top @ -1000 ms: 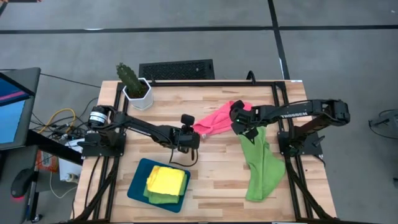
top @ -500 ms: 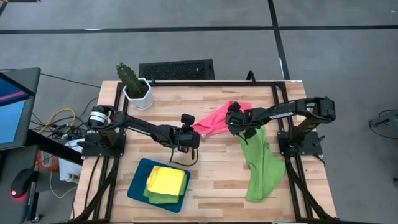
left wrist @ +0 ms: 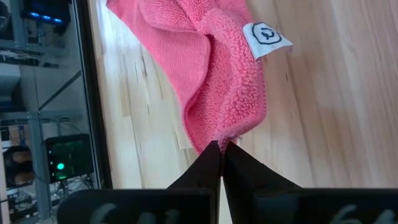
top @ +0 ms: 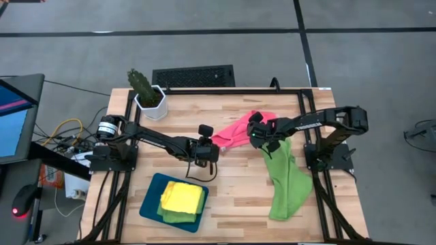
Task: Fold microfiber towels
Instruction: Fold the pink microfiber
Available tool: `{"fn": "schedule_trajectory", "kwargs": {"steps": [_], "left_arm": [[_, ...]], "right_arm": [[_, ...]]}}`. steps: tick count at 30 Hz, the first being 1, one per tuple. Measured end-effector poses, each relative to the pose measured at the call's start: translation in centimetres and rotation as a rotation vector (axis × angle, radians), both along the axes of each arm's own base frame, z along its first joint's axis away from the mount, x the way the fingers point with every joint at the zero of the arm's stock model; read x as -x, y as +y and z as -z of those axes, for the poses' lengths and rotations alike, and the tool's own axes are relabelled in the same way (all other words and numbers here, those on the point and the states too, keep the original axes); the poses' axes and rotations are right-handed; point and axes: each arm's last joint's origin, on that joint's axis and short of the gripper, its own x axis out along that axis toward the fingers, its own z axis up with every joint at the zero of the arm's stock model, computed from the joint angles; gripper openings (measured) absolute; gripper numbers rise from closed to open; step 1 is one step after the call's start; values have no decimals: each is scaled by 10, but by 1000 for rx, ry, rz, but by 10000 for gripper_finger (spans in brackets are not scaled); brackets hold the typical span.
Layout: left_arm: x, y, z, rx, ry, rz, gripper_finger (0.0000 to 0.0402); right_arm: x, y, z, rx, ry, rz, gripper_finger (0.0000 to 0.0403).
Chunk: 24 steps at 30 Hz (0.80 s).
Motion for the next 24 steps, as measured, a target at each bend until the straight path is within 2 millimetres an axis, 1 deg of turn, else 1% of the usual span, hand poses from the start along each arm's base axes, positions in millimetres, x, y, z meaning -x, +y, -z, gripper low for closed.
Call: {"fn": "schedule_trajectory", "kwargs": {"steps": [5, 8, 11, 14, 17, 20, 24], "left_arm": [[0, 0, 0, 0, 0, 0, 0], [0, 0, 0, 0, 1, 0, 0], [0, 0, 0, 1, 0, -2, 0], [2, 1, -1, -14, -2, -26, 0], [8, 1, -15, -4, -40, -53, 0], [18, 1, -42, 13, -117, -70, 0], [39, 3, -88, 53, -268, -74, 0]], "right_arm": [[-1, 4, 0, 7, -13, 19, 47], [-4, 8, -3, -3, -47, 63, 14], [-13, 11, -14, 1, -123, 144, 9], [-20, 17, -39, 17, -216, 197, 8], [-20, 27, -72, 28, -336, 235, 5], [-12, 35, -108, 62, -494, 299, 6], [8, 47, -148, 92, -706, 398, 3]]}}
